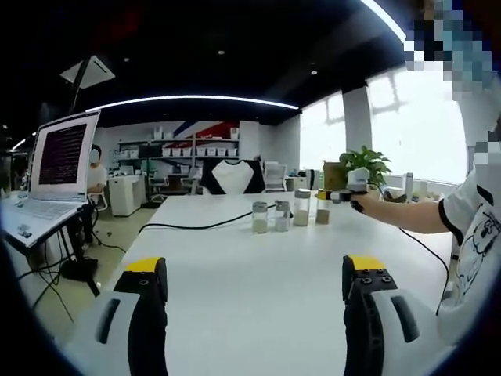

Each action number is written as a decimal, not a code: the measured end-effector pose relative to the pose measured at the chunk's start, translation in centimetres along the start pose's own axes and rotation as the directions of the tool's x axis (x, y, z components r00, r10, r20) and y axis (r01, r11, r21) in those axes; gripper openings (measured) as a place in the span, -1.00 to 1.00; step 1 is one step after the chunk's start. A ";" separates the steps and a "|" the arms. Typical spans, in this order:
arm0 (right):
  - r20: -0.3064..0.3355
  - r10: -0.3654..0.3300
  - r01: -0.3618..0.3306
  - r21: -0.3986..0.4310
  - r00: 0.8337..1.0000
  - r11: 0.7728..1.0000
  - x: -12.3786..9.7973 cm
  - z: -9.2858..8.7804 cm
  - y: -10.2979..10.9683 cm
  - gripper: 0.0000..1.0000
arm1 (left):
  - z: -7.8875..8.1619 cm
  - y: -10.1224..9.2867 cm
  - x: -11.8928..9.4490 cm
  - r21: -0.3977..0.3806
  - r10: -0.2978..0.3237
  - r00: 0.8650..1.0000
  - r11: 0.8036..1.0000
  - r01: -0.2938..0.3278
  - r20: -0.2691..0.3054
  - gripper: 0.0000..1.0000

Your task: Rotate the seasoning bottle until the label or dispensing opening points toward the visible target arrow and the bottle remains upright within the marked orientation range

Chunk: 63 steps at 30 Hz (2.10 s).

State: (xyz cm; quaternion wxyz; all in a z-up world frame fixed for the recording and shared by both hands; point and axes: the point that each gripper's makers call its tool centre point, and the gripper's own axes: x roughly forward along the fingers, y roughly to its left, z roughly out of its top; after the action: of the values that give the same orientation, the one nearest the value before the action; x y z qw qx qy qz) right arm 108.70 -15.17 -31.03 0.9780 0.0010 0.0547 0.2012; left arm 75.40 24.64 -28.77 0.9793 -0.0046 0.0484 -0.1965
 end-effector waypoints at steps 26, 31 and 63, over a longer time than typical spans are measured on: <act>0.046 0.100 -0.097 -0.053 0.994 0.994 -8.8 1.5 5.1 -0.19 | -0.3 -2.9 2.4 0.010 -0.109 0.994 0.994 0.109 0.009 0.96; 0.023 0.119 -0.116 -0.087 0.993 0.989 -10.3 0.9 6.1 -0.19 | -0.1 -3.4 2.8 0.010 -0.124 0.992 0.992 0.124 0.022 0.96; 0.022 0.207 -0.206 -0.030 0.978 0.978 -14.8 -2.1 7.9 -0.19 | -0.6 -5.3 3.1 0.041 -0.155 0.988 0.987 0.155 -0.003 0.94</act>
State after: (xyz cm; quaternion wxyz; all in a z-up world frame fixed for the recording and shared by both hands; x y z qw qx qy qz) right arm 91.85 -13.82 -31.31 0.9523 -0.0042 0.0391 0.3025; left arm 76.13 18.53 -29.50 0.9610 0.0117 0.0440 -0.2729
